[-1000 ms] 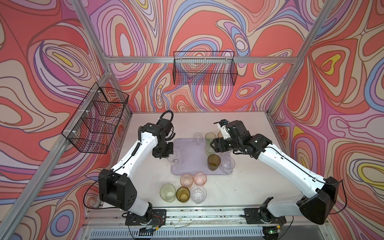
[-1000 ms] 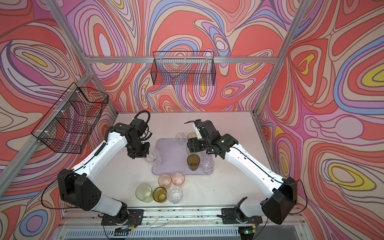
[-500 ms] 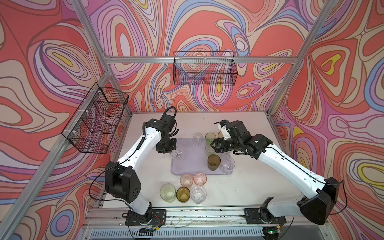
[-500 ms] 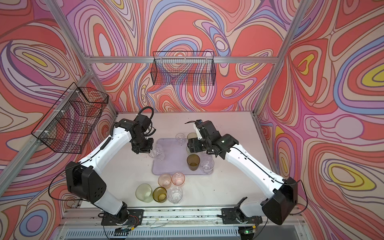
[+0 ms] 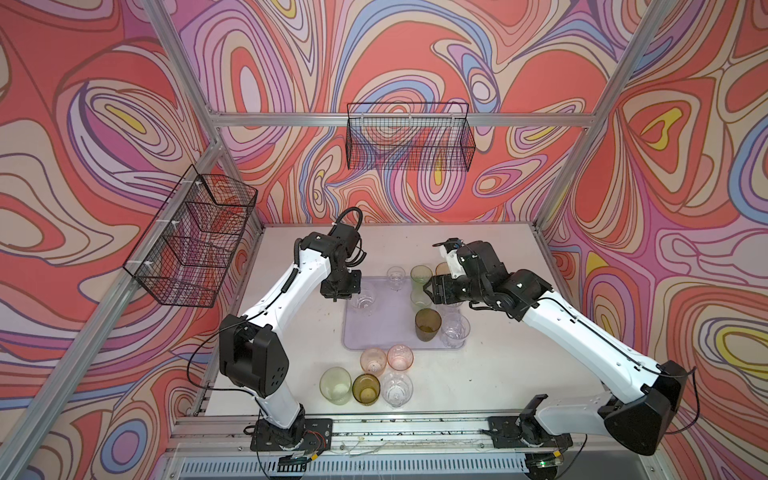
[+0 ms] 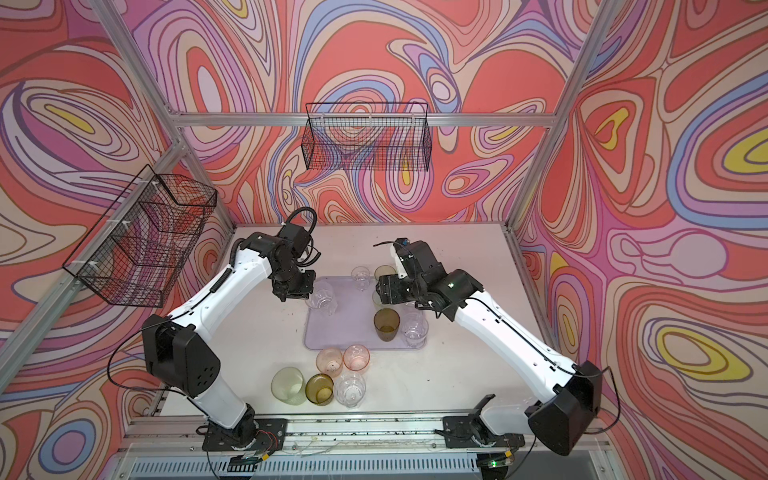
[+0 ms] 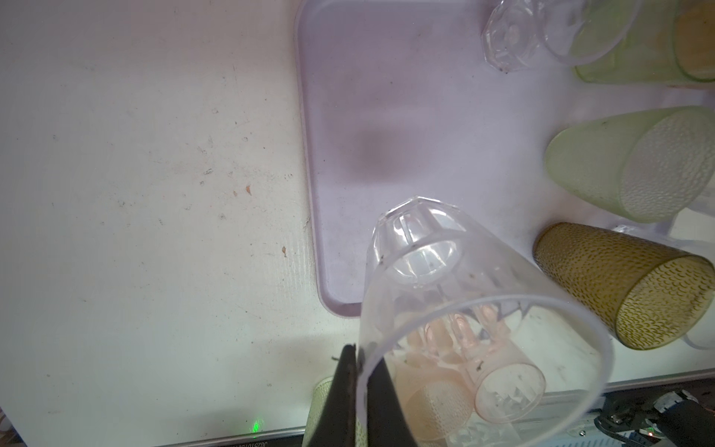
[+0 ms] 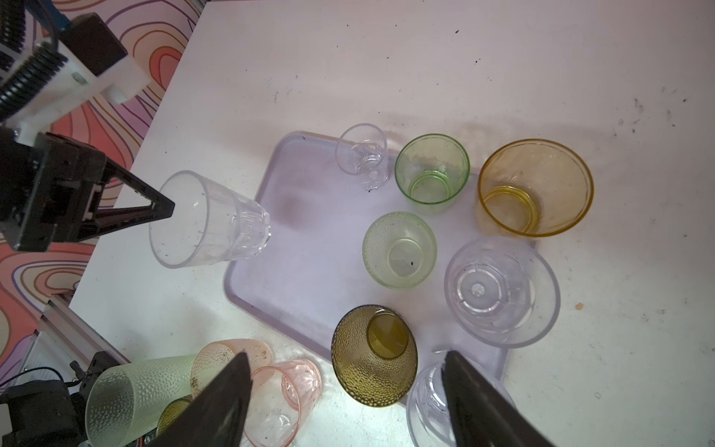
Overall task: Place the glasses into the tray
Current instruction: 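Carry the clear faceted glass with the left gripper over the tray's far half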
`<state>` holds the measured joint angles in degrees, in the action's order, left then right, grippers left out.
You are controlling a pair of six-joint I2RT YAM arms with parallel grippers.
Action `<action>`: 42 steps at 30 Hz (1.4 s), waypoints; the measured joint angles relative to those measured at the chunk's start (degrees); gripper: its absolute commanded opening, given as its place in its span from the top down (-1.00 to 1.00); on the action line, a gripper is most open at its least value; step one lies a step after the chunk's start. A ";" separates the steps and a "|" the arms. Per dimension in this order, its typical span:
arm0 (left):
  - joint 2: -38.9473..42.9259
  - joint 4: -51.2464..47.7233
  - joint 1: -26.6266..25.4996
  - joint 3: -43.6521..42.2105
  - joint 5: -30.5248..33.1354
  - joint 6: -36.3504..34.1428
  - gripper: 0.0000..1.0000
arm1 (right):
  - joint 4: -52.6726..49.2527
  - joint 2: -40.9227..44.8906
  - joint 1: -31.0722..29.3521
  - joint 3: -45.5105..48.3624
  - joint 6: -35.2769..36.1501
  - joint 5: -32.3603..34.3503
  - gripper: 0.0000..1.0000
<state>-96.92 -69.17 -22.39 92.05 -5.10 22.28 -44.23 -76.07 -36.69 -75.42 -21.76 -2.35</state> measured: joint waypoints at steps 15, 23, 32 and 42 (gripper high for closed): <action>-6.29 0.35 -3.19 6.56 0.02 -0.26 1.00 | 0.09 0.00 0.00 0.26 -0.94 -0.02 -0.61; -10.01 0.24 -4.96 10.60 0.22 -0.66 1.00 | 0.07 0.66 0.00 0.44 -1.51 0.00 -0.62; -13.38 0.35 -6.08 12.09 0.28 -0.68 1.00 | 0.57 2.34 0.00 1.14 -1.51 0.00 -0.62; -17.94 1.03 -6.86 15.43 0.22 -0.68 1.00 | 0.50 2.58 0.00 1.20 -1.73 0.46 -0.62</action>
<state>-114.87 -68.14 -29.26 107.48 -4.89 21.61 -43.72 -73.49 -36.69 -74.22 -23.49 -1.89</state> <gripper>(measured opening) 0.080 0.808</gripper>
